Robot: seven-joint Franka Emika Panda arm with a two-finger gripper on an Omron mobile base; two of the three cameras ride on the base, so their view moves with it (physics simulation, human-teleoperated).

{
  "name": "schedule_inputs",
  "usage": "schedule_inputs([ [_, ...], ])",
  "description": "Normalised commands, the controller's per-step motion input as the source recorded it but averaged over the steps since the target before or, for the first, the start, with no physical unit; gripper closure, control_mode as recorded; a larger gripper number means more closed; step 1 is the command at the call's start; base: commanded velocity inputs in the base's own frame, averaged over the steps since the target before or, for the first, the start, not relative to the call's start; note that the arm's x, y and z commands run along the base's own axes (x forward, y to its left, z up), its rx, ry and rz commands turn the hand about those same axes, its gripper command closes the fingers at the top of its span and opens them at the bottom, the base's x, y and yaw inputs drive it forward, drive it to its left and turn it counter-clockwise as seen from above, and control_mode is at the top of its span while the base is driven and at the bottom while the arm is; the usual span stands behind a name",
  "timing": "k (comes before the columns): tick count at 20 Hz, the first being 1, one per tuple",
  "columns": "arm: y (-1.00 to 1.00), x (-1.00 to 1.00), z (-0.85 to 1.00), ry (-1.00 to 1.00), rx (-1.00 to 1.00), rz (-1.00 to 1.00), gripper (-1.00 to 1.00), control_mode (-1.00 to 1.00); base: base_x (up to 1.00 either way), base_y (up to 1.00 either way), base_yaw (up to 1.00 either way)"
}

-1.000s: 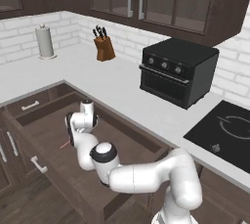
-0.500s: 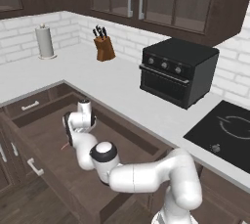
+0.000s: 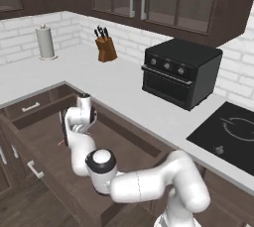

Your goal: Take a straw from the drawer in front and place it inside the glass cup on the dining counter.

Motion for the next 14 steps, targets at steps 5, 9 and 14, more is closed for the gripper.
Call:
schedule_inputs([
  [5,-0.08,-0.8,1.0,-0.12,0.17,0.0,1.0,-1.0,0.0,0.0,0.0],
  [9,-0.21,-1.0,1.0,0.0,0.23,0.02,1.0,-1.0,0.0,0.0,0.0],
  [14,-0.15,-1.0,1.0,0.0,0.18,0.05,1.0,-1.0,0.0,0.0,0.0],
])
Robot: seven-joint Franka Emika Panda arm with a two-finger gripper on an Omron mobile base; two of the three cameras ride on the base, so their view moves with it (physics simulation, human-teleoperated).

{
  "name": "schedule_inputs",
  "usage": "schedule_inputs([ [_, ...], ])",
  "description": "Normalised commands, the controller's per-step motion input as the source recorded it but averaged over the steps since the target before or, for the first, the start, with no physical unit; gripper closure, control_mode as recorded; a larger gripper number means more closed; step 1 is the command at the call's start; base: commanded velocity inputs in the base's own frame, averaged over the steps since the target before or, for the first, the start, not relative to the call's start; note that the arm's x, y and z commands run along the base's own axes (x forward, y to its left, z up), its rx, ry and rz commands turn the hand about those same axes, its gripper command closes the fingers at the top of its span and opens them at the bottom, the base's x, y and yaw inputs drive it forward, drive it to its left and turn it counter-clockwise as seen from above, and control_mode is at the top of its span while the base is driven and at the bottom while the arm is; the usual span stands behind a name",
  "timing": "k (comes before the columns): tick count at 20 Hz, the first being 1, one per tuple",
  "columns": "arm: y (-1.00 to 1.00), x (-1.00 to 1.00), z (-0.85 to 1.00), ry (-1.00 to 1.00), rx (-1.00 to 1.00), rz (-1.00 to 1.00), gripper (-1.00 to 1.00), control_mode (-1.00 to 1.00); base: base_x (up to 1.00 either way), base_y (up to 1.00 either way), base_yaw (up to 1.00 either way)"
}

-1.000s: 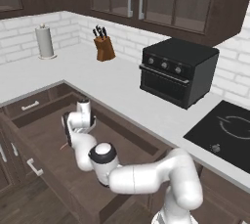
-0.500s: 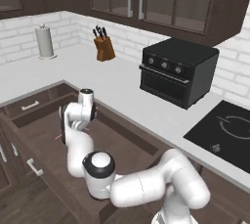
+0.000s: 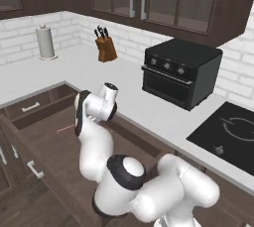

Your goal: Take a straw from the drawer in front and place it inside the glass cup on the dining counter.

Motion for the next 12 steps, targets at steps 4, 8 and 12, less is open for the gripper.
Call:
schedule_inputs([
  [4,-0.15,-0.94,1.0,-0.05,0.04,0.04,1.0,-1.0,0.0,0.0,0.0],
  [8,-0.24,-0.84,1.0,-0.09,0.0,0.01,1.0,-1.0,0.0,0.0,0.0],
  [12,-0.25,-0.68,1.0,-0.08,-0.05,0.0,1.0,-1.0,0.0,0.0,0.0],
])
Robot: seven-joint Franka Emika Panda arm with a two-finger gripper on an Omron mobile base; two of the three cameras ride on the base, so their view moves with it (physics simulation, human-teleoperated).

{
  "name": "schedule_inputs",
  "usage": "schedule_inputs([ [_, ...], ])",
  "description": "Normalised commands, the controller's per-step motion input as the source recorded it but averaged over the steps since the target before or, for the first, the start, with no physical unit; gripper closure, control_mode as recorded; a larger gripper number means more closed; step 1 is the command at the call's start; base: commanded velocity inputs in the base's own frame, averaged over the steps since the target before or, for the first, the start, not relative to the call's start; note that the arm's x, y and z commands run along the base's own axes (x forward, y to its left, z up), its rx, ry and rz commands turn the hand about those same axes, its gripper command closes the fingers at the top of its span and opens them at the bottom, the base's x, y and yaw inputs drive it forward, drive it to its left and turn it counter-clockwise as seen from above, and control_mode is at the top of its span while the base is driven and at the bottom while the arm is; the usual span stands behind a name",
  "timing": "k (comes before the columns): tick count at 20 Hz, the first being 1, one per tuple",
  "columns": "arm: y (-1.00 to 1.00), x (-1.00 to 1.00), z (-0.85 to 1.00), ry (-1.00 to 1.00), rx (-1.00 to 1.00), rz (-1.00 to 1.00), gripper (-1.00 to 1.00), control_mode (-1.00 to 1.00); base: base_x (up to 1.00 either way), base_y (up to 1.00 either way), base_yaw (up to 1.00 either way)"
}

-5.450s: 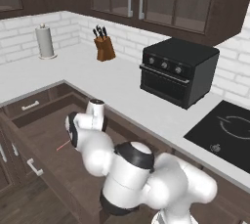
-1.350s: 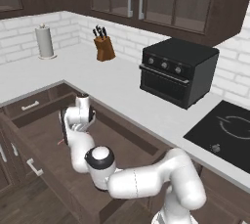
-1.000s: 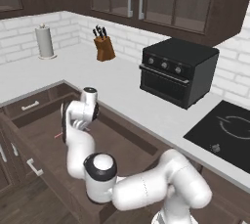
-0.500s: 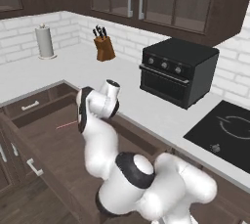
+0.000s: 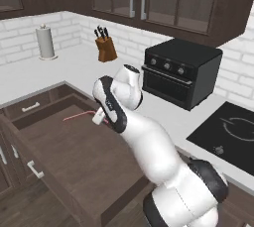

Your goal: Take a straw from the drawer in front and place it inside the glass cup on the dining counter.

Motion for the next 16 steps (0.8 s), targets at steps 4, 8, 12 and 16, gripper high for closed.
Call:
schedule_inputs([
  [4,-0.36,-0.79,1.0,-0.09,-0.17,0.0,1.0,-1.0,0.0,0.0,0.0],
  [8,-0.47,-0.86,0.9,-0.08,-0.23,-0.03,1.0,-1.0,0.0,0.0,0.0],
  [12,-0.67,-0.61,0.73,-0.03,-0.21,-0.06,1.0,-1.0,0.0,0.0,0.0],
  [16,-0.72,-0.54,0.52,-0.03,-0.18,-0.04,1.0,-1.0,0.0,0.0,0.0],
])
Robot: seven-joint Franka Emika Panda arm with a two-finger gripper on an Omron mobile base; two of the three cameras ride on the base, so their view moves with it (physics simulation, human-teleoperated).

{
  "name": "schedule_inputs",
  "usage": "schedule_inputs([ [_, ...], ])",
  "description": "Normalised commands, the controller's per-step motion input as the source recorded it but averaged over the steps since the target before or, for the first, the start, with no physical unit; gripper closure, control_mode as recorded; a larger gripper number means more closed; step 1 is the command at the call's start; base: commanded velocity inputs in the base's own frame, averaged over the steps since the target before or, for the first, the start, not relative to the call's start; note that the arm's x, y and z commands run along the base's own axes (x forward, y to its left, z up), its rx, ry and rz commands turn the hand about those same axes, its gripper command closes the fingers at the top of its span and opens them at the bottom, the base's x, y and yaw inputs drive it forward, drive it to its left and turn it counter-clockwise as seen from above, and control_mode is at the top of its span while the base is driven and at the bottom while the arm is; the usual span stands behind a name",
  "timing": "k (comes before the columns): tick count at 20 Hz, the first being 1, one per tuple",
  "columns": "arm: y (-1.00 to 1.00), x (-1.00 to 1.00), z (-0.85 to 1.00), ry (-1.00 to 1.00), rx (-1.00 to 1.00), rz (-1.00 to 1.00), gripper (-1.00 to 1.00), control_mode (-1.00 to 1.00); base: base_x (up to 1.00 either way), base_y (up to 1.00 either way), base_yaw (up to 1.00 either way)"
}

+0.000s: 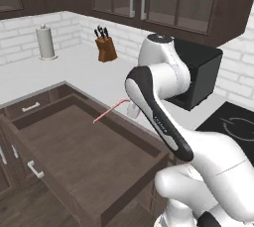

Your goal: Take a straw from the drawer in front and place it inside the glass cup on the dining counter.

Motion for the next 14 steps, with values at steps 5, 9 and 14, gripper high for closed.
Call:
schedule_inputs([
  [5,-0.64,-0.57,0.17,-0.05,-0.16,-0.03,1.0,-1.0,0.0,0.0,0.0],
  [9,-0.61,-0.13,0.0,-0.03,-0.18,-0.06,1.0,-1.0,0.0,0.0,0.0],
  [14,-0.56,0.0,0.0,0.0,-0.11,-0.1,1.0,-1.0,0.0,0.0,0.0],
])
